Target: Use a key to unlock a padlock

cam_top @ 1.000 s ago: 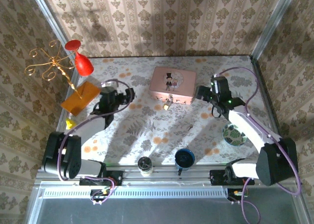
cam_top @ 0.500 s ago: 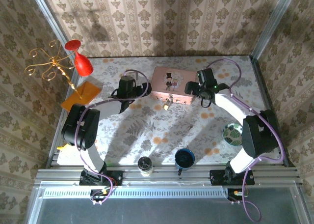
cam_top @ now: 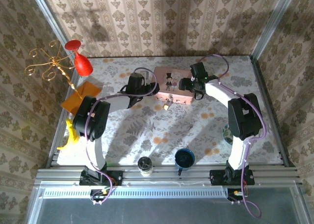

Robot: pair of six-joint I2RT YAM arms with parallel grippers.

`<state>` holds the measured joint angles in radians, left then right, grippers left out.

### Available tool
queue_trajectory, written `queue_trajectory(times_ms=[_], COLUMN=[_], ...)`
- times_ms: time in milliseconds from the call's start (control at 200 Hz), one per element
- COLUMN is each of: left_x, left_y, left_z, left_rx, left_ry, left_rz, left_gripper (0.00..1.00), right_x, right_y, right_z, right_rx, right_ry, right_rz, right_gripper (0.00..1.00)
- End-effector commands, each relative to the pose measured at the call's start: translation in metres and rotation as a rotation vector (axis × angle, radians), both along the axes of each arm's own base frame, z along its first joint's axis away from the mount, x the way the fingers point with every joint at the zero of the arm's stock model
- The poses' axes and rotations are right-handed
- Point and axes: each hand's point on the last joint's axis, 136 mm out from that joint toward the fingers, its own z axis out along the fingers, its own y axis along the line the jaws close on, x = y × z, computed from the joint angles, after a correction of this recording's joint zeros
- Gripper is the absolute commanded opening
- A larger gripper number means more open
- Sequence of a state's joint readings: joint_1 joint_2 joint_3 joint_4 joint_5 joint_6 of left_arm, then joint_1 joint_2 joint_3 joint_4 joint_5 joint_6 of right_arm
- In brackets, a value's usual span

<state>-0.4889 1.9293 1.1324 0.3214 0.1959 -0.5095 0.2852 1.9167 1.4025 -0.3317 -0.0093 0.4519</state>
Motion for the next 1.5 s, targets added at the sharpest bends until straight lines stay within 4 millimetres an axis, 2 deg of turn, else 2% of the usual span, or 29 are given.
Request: queue_trajectory(times_ms=[0,110,315,435,600,715,810,920,965,1135,1266,1336,1396,1491], left_x=[-0.007,-0.014,-0.035,-0.05,-0.073,-0.085,-0.088,-0.087,-0.086,-0.087,-0.091,-0.094,-0.098,-0.105], left_y=[-0.009,-0.001,0.022,0.04,0.063,0.076,0.082,0.083,0.083,0.082,0.087,0.091,0.096,0.106], left_z=[-0.003,-0.005,-0.006,-0.001,0.005,0.009,0.013,0.016,0.018,0.029,0.038,0.045,0.052,0.062], left_rx=[-0.016,-0.026,-0.002,0.021,0.042,0.047,0.062,0.078,0.073,0.039,0.022,0.019,0.027,0.066], left_ry=[0.034,0.036,0.028,0.016,0.012,0.004,-0.011,-0.019,-0.022,-0.038,-0.045,-0.054,-0.065,-0.076], left_rz=[-0.026,0.009,0.064,0.106,0.18,0.223,0.236,0.235,0.233,0.244,0.262,0.275,0.284,0.295], left_gripper=[0.6,0.54,0.52,0.51,0.52,0.54,0.58,0.63,0.65,0.69,0.73,0.82,0.99,1.0], right_x=[0.002,0.001,-0.013,-0.021,-0.035,-0.04,-0.035,-0.027,-0.021,-0.028,-0.054,-0.079,-0.103,-0.14], right_y=[0.02,0.037,0.078,0.1,0.131,0.14,0.134,0.113,0.103,0.06,0.028,0.012,-0.003,-0.022], right_z=[-0.004,-0.006,-0.018,-0.023,-0.02,-0.017,-0.011,0.001,0.011,0.049,0.066,0.063,0.057,0.046], right_rx=[0.041,0.061,0.086,0.108,0.147,0.132,0.088,-0.017,-0.053,-0.16,-0.212,-0.233,-0.246,-0.228], right_ry=[0.027,0.036,0.067,0.084,0.089,0.092,0.084,0.074,0.054,0.016,0.006,0.033,0.064,0.107], right_rz=[0.078,0.125,0.206,0.242,0.285,0.298,0.283,0.244,0.221,0.141,0.078,0.05,0.017,-0.047], right_gripper=[0.79,0.76,0.75,0.74,0.73,0.74,0.76,0.8,0.81,0.86,0.87,0.89,0.88,0.81])
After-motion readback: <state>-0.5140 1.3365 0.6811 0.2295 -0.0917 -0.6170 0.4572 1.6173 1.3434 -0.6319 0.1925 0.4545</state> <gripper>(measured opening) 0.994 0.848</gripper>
